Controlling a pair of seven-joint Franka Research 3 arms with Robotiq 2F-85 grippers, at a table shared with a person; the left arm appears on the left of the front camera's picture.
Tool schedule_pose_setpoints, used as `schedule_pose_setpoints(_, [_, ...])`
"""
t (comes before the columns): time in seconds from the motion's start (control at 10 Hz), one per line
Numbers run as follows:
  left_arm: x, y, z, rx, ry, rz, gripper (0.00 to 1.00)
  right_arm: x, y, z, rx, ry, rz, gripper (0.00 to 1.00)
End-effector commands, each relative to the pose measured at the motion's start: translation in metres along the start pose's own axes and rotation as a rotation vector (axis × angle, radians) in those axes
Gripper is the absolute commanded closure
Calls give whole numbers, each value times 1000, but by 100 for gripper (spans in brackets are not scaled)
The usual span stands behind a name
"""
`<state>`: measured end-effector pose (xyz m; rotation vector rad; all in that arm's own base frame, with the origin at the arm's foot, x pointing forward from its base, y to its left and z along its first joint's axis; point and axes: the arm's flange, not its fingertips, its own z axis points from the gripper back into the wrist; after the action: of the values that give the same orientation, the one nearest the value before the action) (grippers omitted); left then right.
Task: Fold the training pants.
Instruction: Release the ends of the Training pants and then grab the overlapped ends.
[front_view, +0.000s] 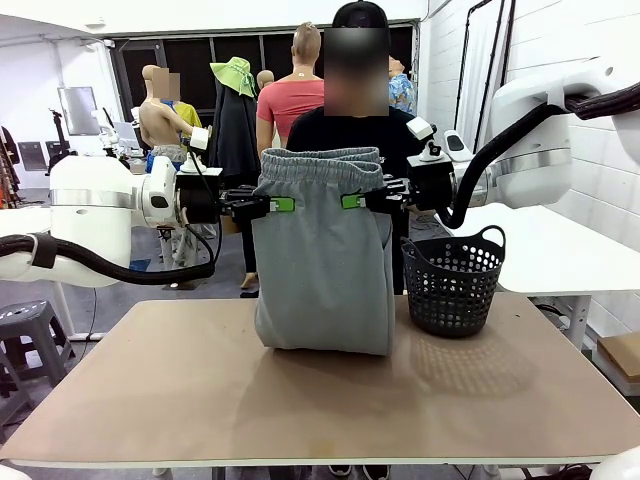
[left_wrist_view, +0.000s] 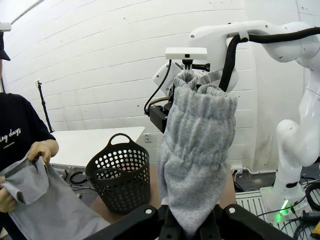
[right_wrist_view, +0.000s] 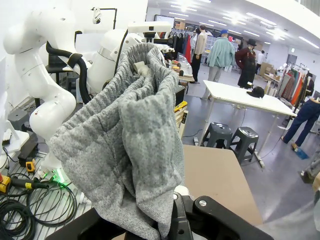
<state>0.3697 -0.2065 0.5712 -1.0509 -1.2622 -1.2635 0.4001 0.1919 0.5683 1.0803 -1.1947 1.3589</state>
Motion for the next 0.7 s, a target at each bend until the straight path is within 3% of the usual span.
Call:
schedule_pose_setpoints(0.0, [1,-3,0,15,-22,-10,100,2,1,0,7,-20,-6,100])
schedule_pose_setpoints(0.6, [1,-3,0,15,-22,-10,100,2,1,0,7,-20,-6,100])
